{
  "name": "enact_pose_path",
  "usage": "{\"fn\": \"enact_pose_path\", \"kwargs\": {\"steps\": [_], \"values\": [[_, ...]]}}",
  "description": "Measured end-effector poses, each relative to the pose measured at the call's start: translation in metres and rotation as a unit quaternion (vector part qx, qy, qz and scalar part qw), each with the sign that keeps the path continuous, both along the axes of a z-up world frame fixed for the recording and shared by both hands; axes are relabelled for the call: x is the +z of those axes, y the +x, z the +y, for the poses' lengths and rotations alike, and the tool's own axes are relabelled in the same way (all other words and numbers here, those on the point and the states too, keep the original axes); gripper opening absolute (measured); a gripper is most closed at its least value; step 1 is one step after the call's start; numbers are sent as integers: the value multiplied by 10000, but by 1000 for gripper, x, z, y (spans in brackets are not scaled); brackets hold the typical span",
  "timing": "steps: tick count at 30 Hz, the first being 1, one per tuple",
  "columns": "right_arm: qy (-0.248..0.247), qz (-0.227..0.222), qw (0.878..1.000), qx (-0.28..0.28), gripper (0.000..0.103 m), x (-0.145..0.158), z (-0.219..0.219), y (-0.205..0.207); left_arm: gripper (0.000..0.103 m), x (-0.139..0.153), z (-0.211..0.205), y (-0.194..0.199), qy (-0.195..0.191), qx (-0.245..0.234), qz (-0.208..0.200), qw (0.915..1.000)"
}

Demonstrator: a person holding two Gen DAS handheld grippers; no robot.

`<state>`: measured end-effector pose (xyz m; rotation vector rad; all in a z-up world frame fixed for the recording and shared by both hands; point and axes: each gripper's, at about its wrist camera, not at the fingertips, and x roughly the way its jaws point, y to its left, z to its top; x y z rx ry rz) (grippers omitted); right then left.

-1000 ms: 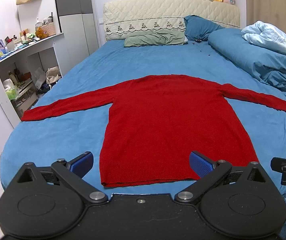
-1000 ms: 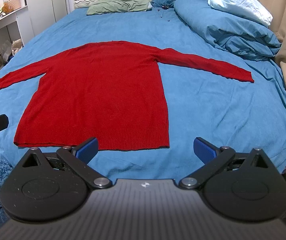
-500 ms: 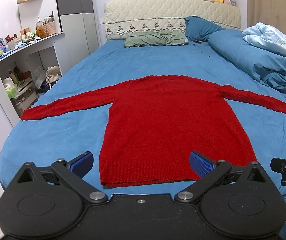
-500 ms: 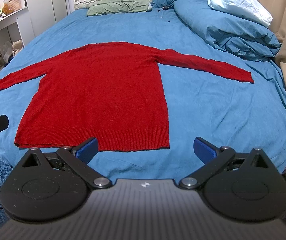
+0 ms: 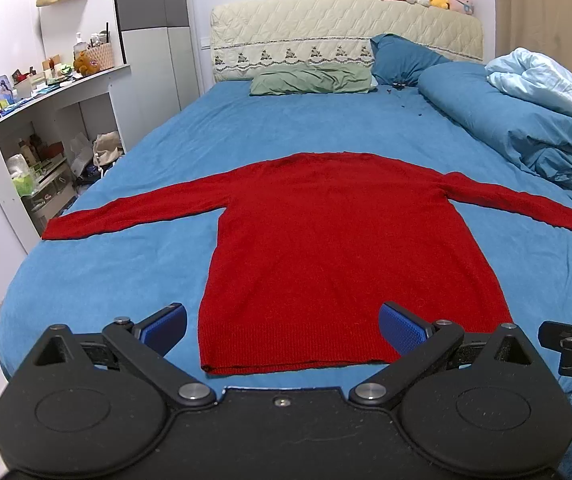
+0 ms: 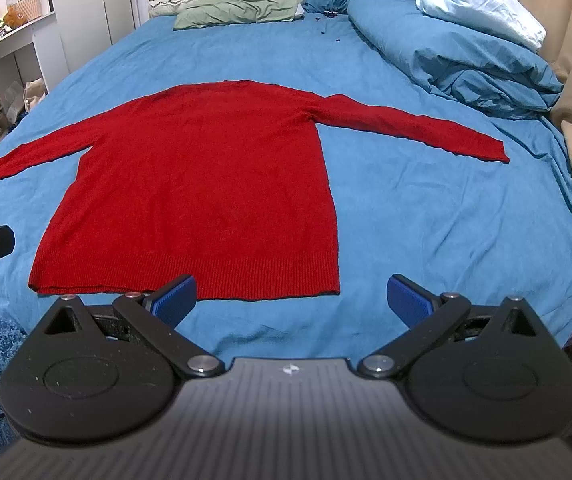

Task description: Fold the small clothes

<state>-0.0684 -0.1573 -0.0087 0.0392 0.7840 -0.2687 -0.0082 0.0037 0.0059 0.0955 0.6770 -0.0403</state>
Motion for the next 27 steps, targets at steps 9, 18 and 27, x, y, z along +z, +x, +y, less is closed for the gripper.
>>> {"fn": "enact_pose_path", "kwargs": {"steps": [9, 18, 27], "values": [[9, 2, 10000, 2, 103, 0, 0, 0, 103, 1, -1, 0, -12, -4, 6, 10000], [3, -6, 10000, -1, 103, 0, 0, 0, 103, 1, 0, 0, -23, -5, 12, 10000], [5, 4, 10000, 0, 103, 0, 0, 1, 103, 2, 1, -1, -32, -4, 17, 10000]]}}
